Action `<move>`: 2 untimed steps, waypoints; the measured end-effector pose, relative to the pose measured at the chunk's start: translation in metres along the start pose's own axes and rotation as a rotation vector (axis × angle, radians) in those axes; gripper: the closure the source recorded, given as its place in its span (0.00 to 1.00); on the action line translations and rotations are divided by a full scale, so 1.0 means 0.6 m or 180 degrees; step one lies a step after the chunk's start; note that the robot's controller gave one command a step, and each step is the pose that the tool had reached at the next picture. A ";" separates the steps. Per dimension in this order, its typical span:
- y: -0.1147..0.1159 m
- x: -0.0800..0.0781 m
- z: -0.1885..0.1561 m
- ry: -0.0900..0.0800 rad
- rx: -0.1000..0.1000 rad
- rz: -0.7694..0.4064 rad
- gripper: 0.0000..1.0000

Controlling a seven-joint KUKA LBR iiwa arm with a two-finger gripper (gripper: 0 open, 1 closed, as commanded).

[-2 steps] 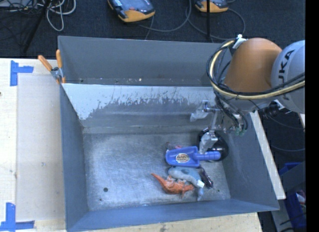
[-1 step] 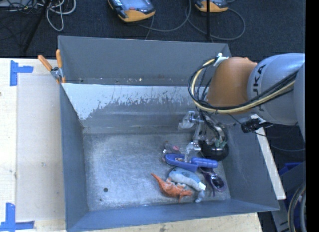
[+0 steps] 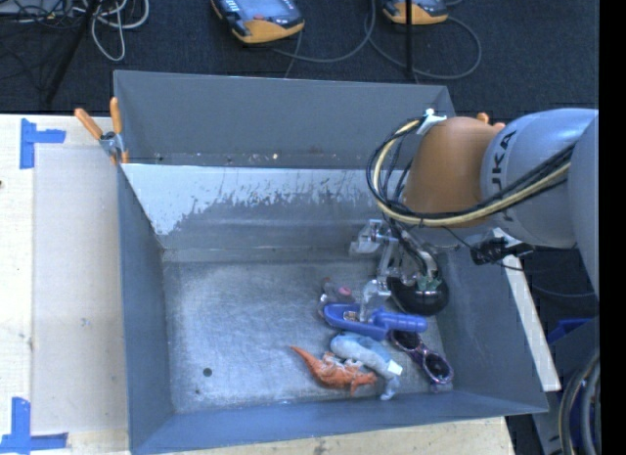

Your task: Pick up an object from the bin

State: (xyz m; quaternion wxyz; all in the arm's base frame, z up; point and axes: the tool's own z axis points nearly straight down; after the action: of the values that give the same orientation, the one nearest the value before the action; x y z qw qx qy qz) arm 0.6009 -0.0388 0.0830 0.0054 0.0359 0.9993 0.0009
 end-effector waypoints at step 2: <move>0.041 -0.005 0.007 -0.0004 0.0004 0.0232 0.00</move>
Offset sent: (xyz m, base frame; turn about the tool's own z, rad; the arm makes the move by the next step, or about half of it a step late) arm -0.0018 0.0248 -0.0130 0.0742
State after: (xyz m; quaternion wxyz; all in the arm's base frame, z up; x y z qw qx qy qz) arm 0.6055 -0.0143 0.0788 0.0060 0.0724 0.9974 0.0005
